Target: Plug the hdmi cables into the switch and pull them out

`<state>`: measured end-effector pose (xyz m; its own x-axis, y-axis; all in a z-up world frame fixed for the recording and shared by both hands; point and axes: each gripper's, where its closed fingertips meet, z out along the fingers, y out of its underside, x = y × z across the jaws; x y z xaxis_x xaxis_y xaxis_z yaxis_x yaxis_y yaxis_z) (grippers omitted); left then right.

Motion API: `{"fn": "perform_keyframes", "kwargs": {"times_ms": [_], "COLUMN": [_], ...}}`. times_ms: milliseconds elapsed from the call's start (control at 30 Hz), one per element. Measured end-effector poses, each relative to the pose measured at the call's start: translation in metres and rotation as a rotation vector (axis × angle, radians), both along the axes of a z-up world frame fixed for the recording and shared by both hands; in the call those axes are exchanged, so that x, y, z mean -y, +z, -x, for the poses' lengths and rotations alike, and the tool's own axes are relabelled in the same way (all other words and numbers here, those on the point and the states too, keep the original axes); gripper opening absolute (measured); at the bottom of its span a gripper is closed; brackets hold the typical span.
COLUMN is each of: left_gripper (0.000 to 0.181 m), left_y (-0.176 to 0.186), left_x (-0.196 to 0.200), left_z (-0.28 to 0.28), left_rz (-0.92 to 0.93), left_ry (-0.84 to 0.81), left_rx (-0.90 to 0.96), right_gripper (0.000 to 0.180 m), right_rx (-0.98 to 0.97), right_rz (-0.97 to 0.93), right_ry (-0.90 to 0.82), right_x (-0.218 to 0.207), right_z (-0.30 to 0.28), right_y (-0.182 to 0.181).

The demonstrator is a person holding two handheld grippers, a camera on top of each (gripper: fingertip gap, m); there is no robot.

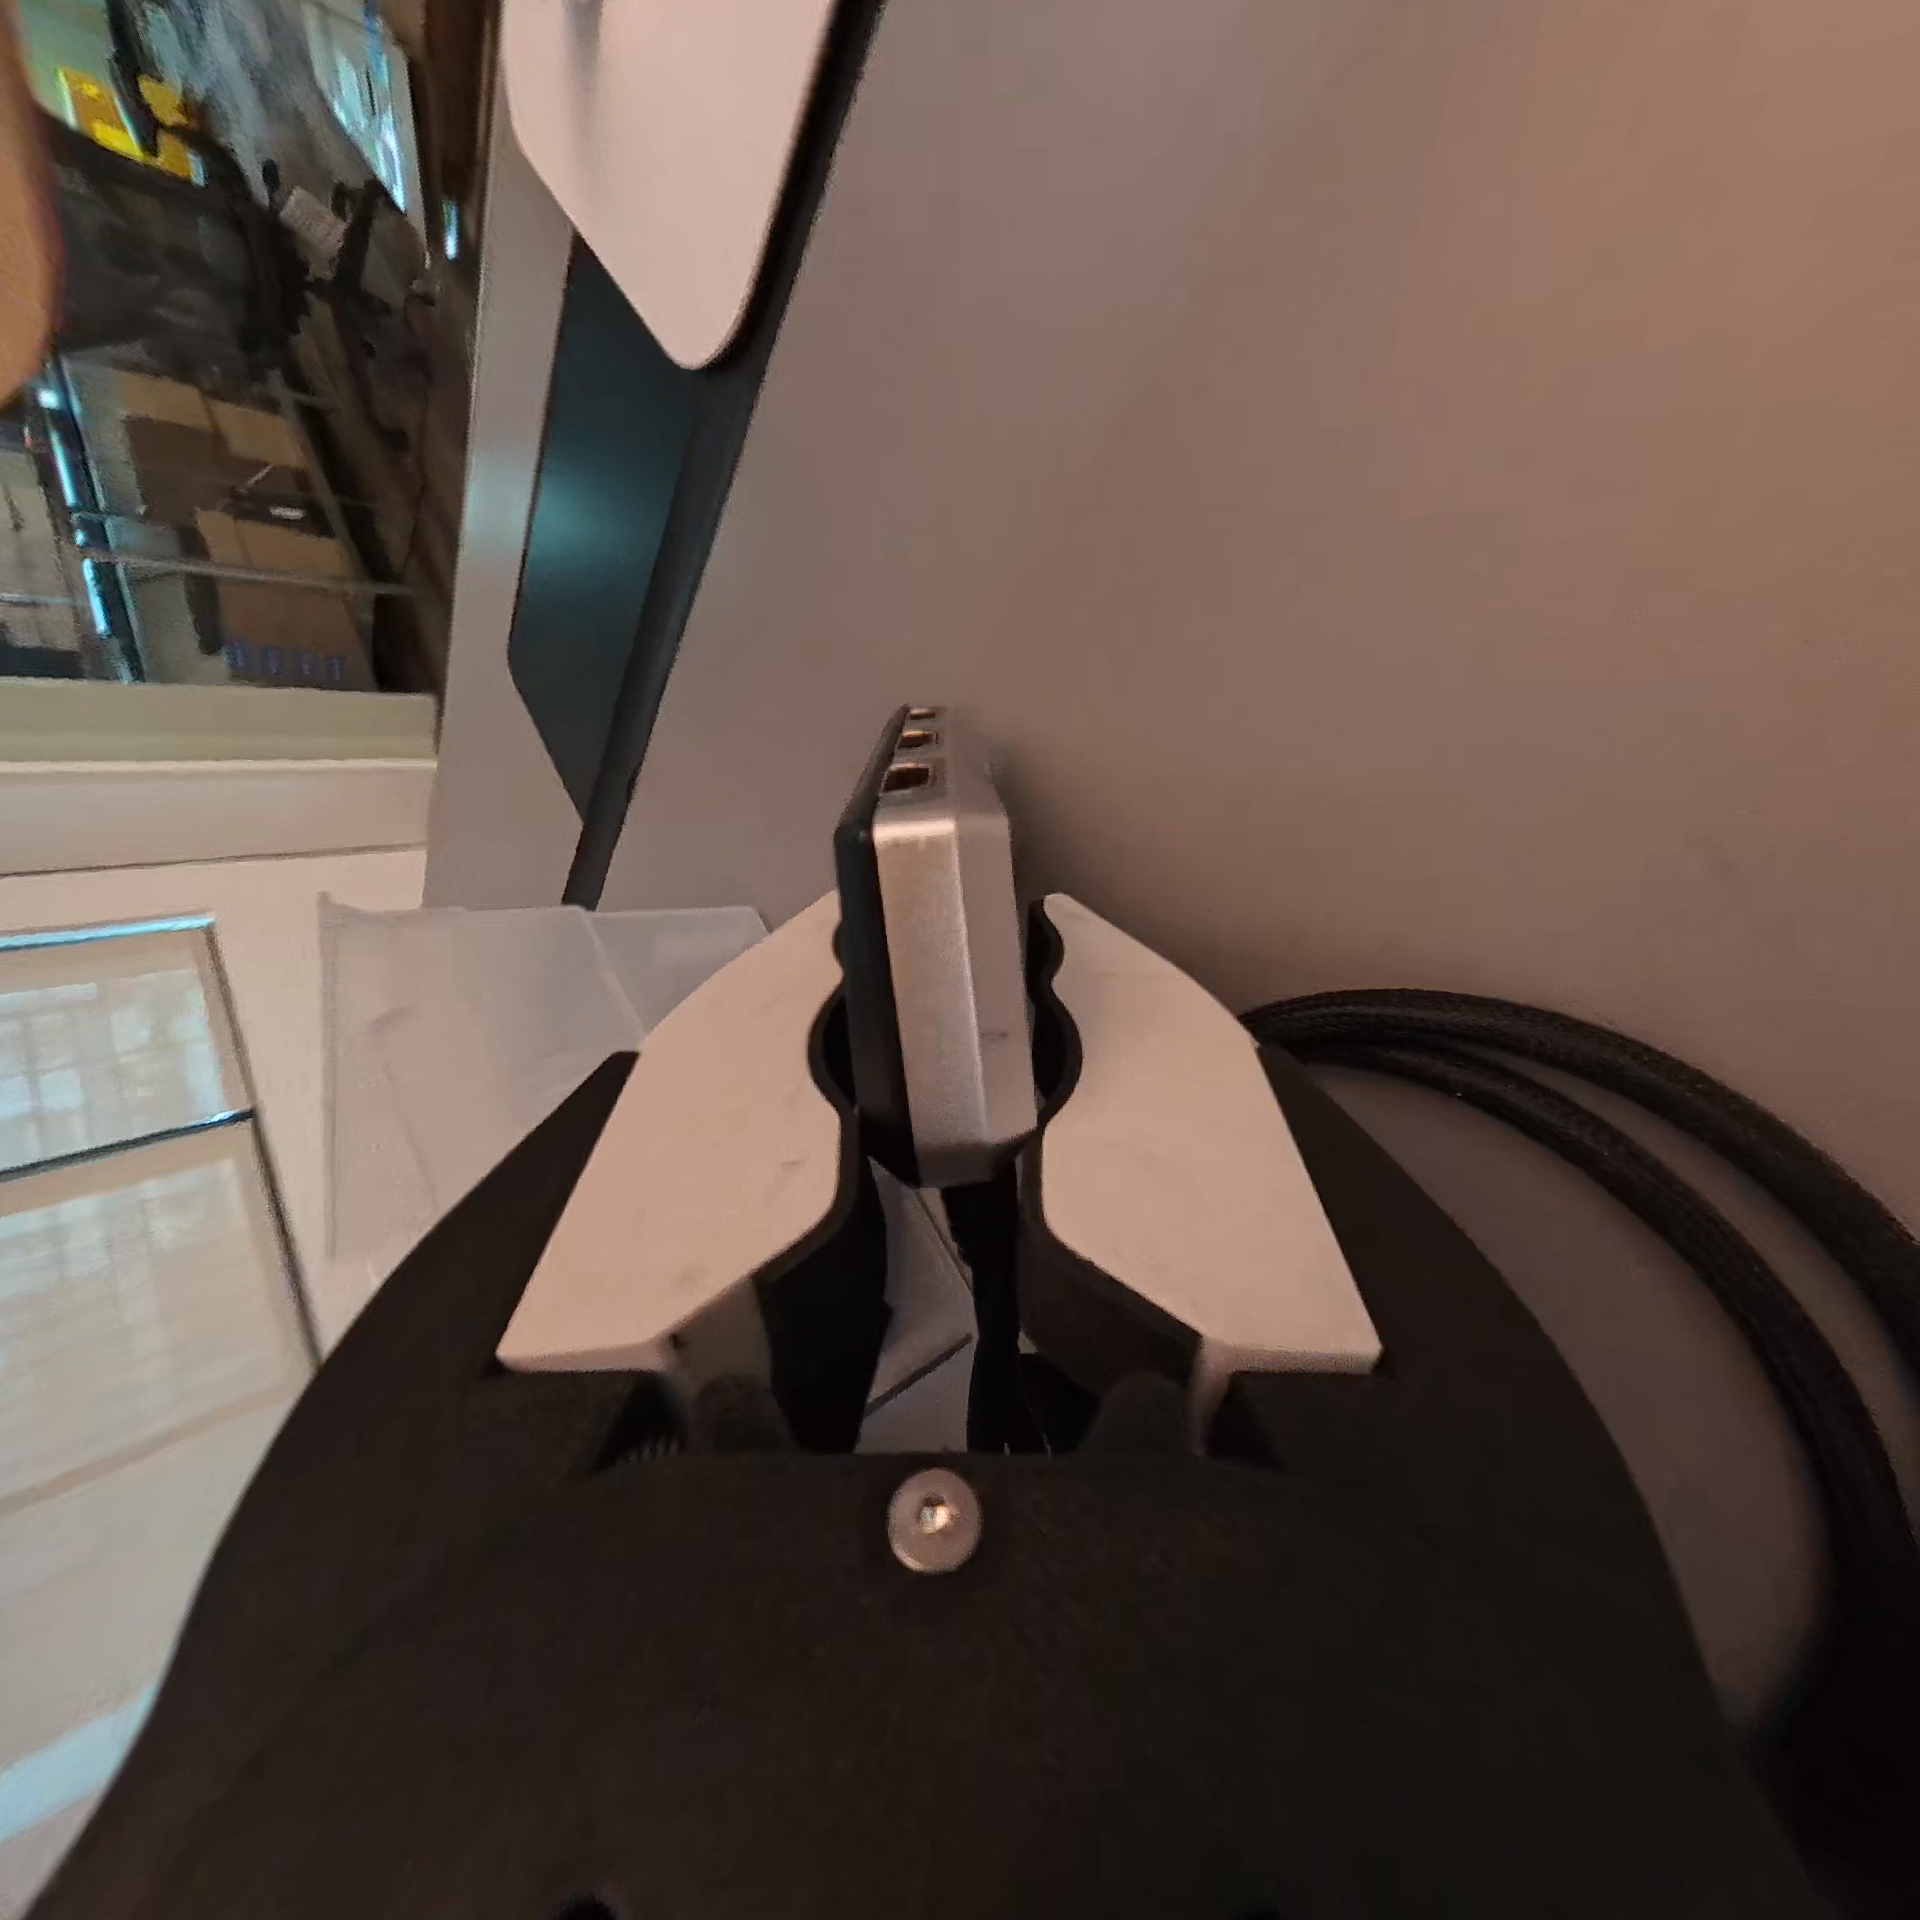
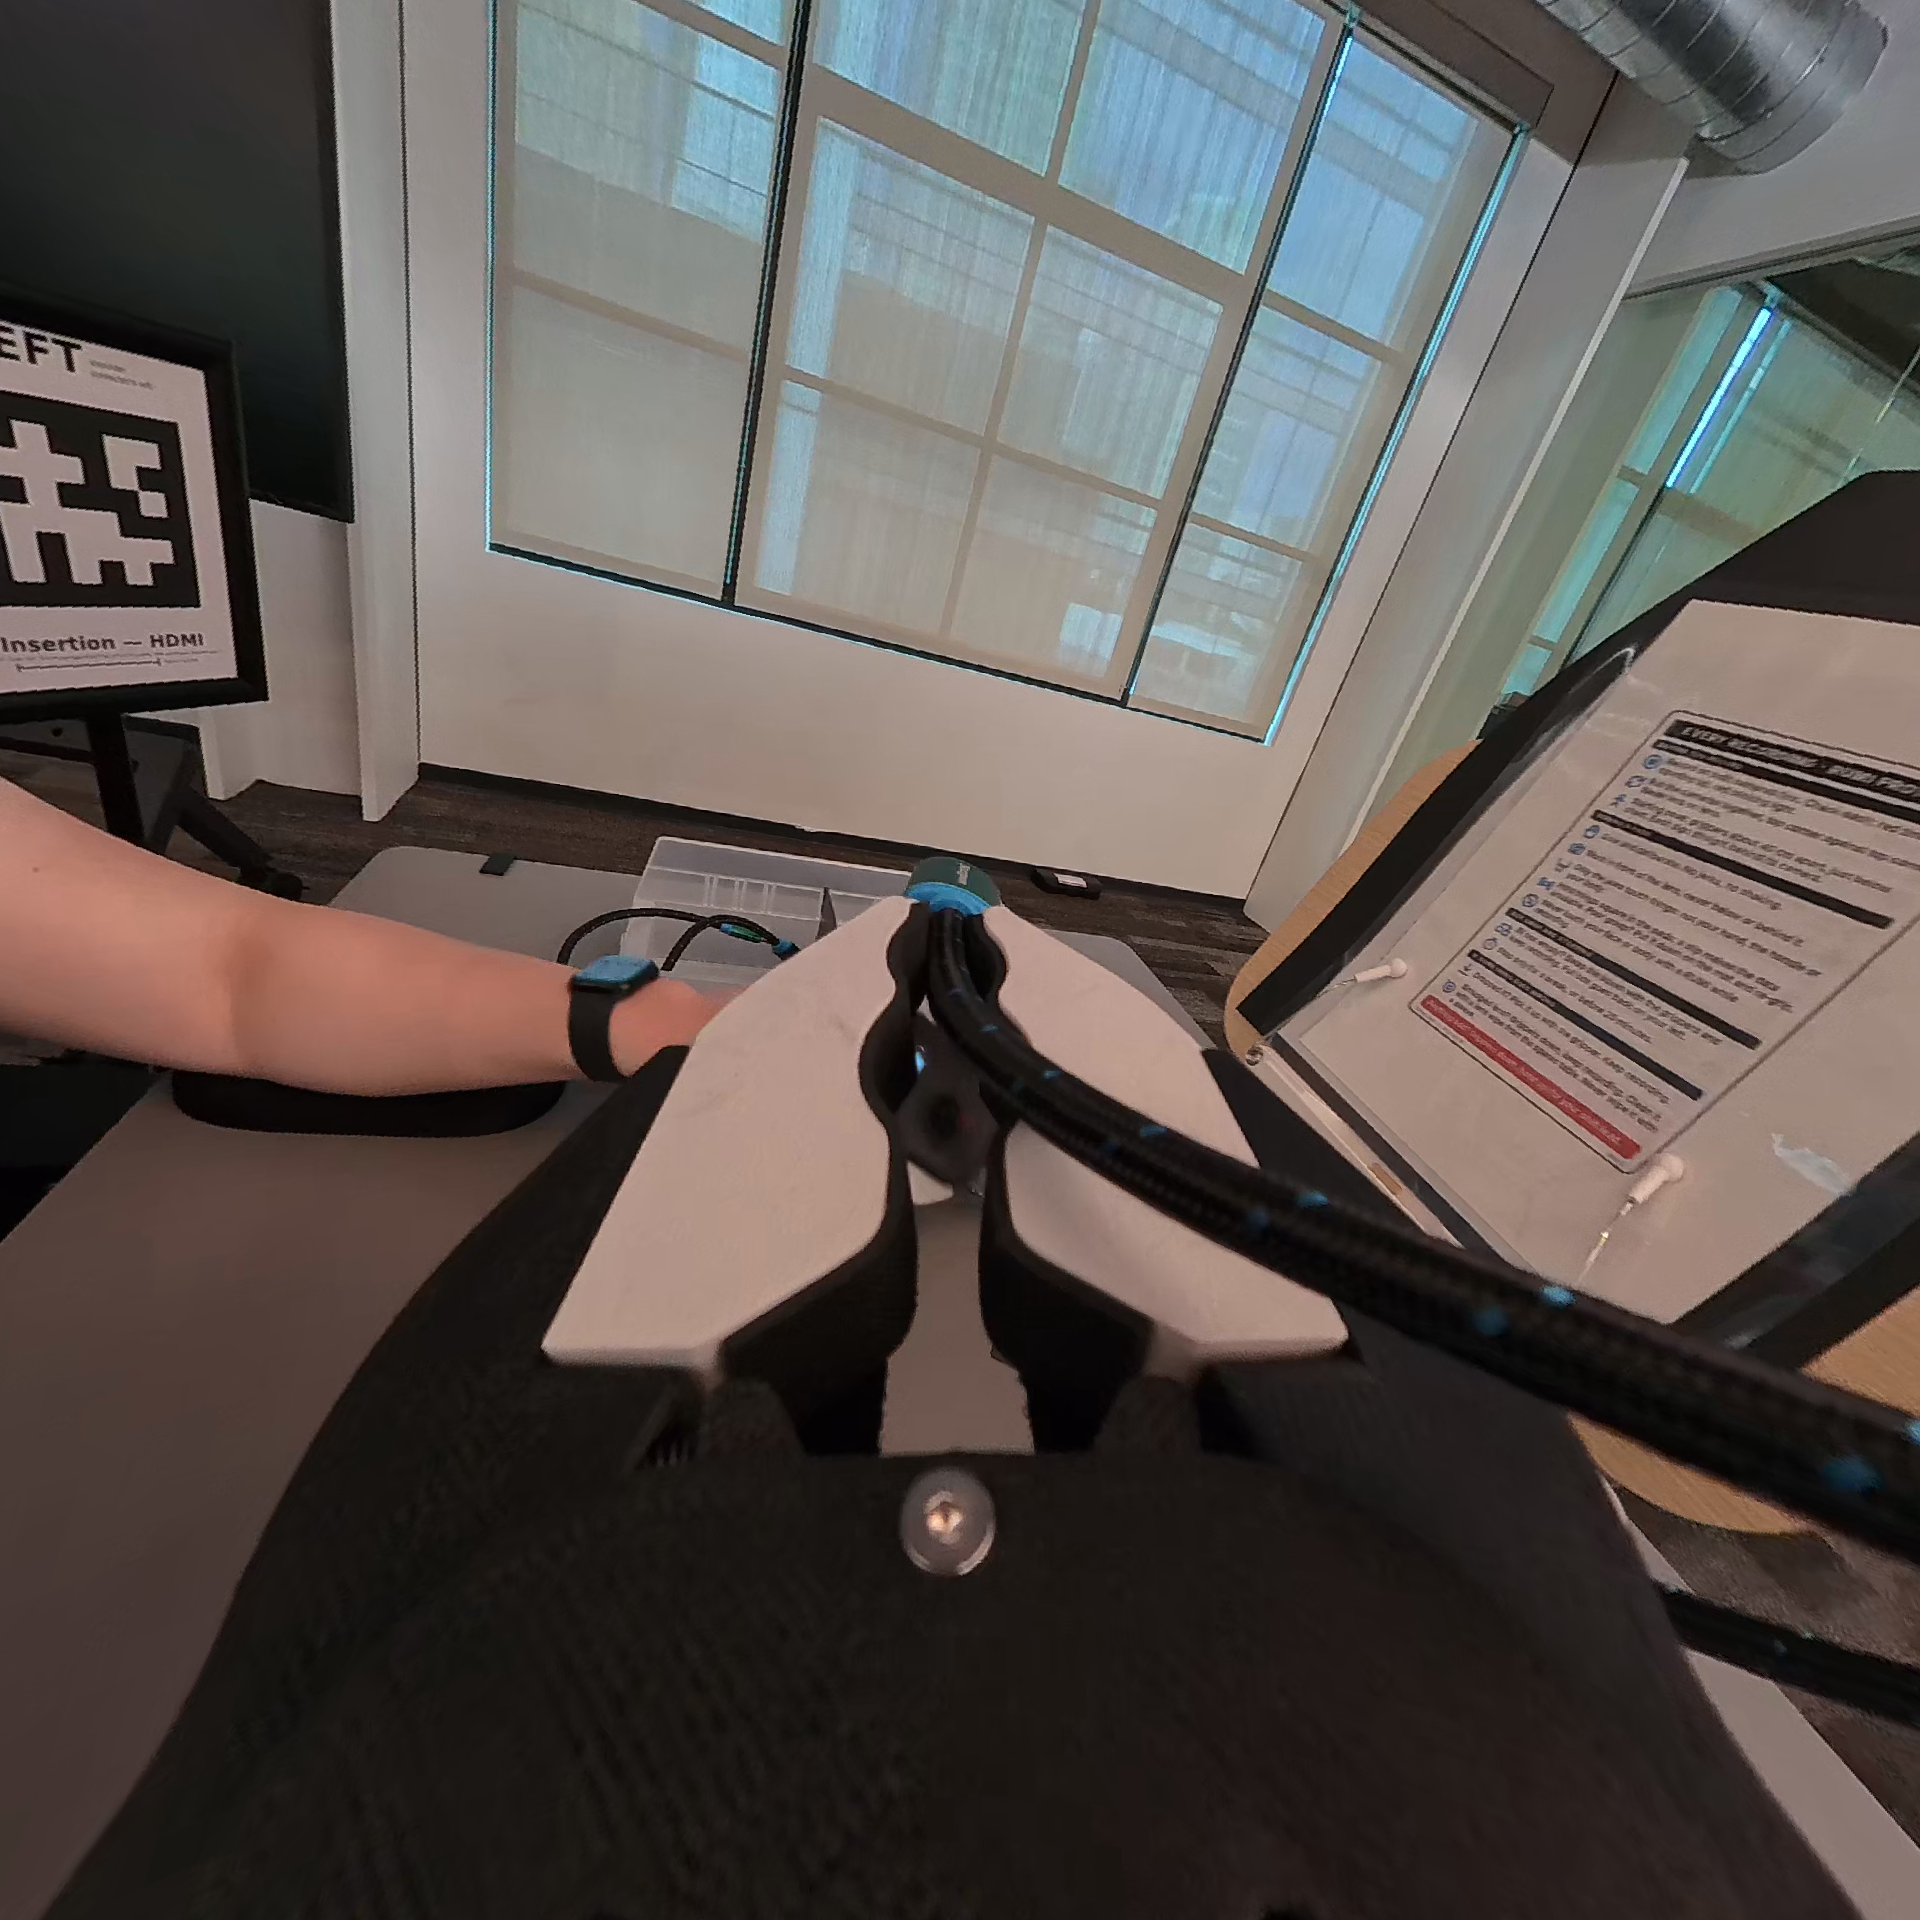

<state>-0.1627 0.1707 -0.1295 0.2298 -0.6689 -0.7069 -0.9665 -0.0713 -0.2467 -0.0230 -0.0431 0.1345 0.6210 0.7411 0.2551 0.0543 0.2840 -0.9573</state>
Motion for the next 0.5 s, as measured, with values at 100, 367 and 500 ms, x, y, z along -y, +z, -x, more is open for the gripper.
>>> {"fn": "perform_keyframes", "kwargs": {"times_ms": [100,367,500], "left_gripper": [0.026,0.026,0.026], "left_y": [0.039,0.171,0.216], "left_x": [0.012,0.086,0.126], "left_z": [-0.017,-0.054,-0.052], "left_rz": [-0.061,-0.17,-0.25], "left_ry": [-0.1,-0.41,-0.579], "left_rx": [0.149,0.745,0.919], "right_gripper": [0.007,0.006,0.005], "right_rx": [-0.008,-0.064,-0.098], "right_rz": [-0.01,-0.049,-0.039], "right_ry": [-0.015,-0.098,-0.303], "right_x": [0.003,0.008,-0.014], "right_z": [-0.004,-0.012,-0.019], "right_y": [0.005,0.025,0.024]}}
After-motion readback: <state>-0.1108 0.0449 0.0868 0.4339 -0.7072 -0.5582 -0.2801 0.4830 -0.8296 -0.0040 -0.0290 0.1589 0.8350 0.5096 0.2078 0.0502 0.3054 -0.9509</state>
